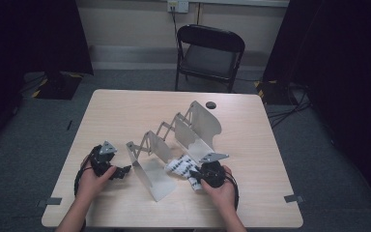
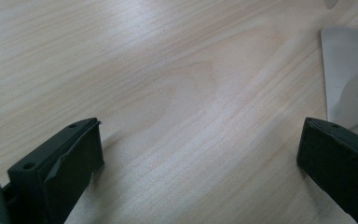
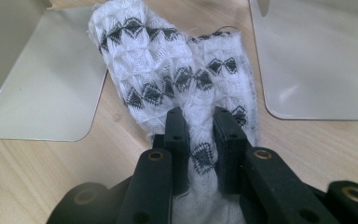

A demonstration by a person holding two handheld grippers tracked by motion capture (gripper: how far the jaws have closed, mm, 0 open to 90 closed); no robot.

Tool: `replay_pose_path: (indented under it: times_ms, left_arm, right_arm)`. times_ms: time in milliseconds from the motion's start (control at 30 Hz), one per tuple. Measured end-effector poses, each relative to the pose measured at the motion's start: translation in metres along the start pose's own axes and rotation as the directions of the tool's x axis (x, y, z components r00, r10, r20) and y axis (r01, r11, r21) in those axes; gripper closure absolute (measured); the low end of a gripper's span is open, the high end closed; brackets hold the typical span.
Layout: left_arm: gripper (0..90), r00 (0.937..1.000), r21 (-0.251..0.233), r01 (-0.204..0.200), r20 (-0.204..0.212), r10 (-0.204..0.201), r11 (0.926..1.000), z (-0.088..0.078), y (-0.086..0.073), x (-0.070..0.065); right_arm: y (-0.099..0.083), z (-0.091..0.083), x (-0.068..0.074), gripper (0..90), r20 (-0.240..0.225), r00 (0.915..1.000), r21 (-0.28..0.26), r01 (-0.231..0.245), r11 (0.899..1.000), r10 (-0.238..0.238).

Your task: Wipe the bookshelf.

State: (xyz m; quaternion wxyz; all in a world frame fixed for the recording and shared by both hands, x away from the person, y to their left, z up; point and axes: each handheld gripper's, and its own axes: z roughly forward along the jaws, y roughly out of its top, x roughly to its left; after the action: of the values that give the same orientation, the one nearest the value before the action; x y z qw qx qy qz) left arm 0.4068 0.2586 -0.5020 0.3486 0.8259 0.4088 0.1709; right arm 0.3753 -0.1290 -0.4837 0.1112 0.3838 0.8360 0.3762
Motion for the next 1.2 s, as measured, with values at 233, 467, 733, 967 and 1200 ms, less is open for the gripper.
replay_pose_path:
  times_ms: [233,467,733,967,1200]
  left_arm:
    - [0.0,1.0000,0.000,0.000,0.001,0.000,1.0000,0.000,0.000,0.000]
    - [0.0,1.0000,0.000,0.001,0.001,-0.001,1.0000,0.000,0.000,0.000]
    - [0.0,1.0000,0.000,0.000,0.001,0.000,1.0000,0.000,0.000,0.000]
    - [0.0,1.0000,0.000,0.000,0.001,0.000,1.0000,0.000,0.000,0.000]
    - [0.0,1.0000,0.000,0.001,0.001,-0.001,1.0000,0.000,0.000,0.000]
  right_arm:
    - [-0.002,0.000,-0.006,78.1,-0.002,0.9998,-0.008,-0.019,1.000,0.019]
    - [-0.002,-0.001,-0.008,78.1,0.008,0.9994,-0.008,-0.034,0.999,0.034]
    - [-0.006,-0.004,-0.012,78.1,0.009,0.9984,-0.021,-0.056,0.998,0.056]
    - [-0.003,-0.003,-0.011,78.1,0.010,0.9982,-0.019,-0.059,0.998,0.059]
    - [0.011,0.002,-0.001,78.1,-0.033,0.9990,-0.039,-0.030,0.999,0.029]
